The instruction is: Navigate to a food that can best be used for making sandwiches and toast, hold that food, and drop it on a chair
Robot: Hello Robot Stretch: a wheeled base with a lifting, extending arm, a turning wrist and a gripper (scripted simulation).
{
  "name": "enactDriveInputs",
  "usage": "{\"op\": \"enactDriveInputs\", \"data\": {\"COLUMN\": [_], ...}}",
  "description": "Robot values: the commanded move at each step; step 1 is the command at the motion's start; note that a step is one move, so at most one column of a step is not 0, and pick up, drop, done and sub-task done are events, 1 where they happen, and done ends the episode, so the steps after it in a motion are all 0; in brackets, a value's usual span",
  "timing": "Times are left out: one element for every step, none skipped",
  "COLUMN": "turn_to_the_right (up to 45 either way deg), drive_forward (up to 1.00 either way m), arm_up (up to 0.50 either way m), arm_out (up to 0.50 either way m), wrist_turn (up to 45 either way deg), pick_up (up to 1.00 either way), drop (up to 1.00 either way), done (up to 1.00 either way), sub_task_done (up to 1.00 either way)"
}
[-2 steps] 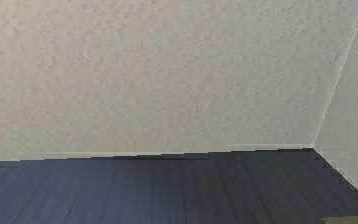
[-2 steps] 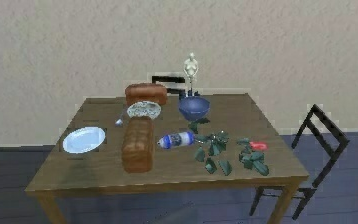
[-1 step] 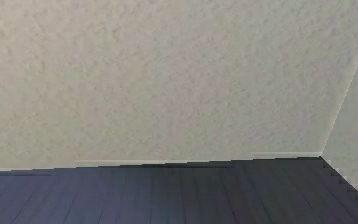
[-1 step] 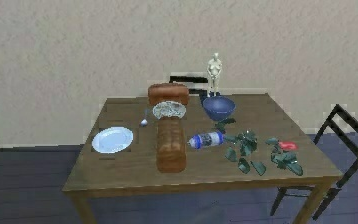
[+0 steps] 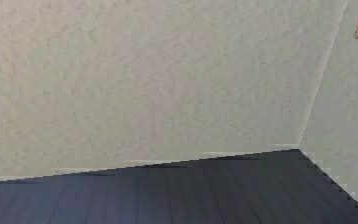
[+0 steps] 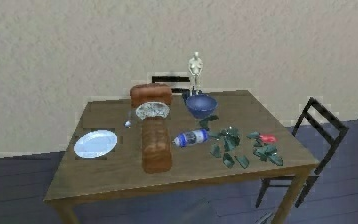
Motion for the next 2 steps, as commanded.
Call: {"op": "enactDriveInputs", "data": {"turn_to_the_right": [0.0,0.0], "drive_forward": [0.15,0.0], "arm_up": [0.0,0.5], "arm_out": [0.0,0.0], "wrist_turn": [0.0,0.0], "pick_up": [0.0,0.0], "drop": [0.0,0.0], "done": [0.0,0.0], "sub_task_done": [0.0,0.0]}}
